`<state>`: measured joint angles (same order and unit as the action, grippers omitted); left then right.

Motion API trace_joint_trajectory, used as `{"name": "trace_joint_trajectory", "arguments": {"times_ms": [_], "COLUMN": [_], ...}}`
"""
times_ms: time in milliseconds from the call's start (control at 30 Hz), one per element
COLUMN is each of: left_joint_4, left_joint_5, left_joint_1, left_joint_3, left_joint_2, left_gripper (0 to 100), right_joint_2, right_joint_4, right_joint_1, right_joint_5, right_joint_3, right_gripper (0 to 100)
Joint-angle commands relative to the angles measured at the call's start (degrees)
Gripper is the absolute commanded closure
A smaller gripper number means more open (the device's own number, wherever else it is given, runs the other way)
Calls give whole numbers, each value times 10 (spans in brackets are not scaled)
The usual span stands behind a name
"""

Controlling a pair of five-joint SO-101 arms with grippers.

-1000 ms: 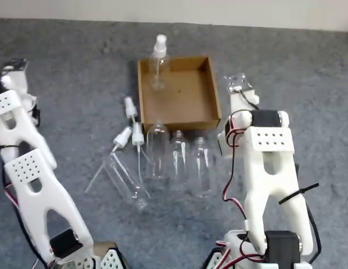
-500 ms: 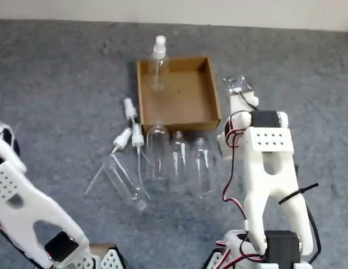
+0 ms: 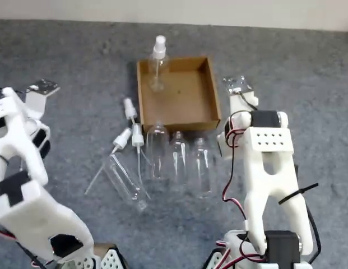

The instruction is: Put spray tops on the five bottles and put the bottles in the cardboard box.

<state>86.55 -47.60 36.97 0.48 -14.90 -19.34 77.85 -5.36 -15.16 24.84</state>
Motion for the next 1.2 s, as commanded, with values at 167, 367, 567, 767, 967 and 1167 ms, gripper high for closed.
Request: {"name": "trace_joint_trajectory", "arguments": {"times_ms": [167,367,567,767,967,1167], "left_joint_4": [-59,-222,-273,-331,-312,-259], "left_joint_5": [-149,-200,-206,-200,-41,77], "left_joint_1": [148,226,230,202,124,26], "left_joint_3": [114,256,375,470,477,456], "left_joint_2": [256,276,278,282,283,285], "left_gripper": [888,905,954,954,956,957], "right_joint_2": [-23,-23,-24,-24,-24,-24], "right_joint_4": [-6,-7,-8,-8,-8,-9], "right_joint_1": [5,5,5,5,5,5], "right_joint_5": [-6,-6,-6,-6,-6,-6], "right_joint_3": [-2,10,16,18,18,18], "right_gripper": [993,993,993,993,993,993]}}
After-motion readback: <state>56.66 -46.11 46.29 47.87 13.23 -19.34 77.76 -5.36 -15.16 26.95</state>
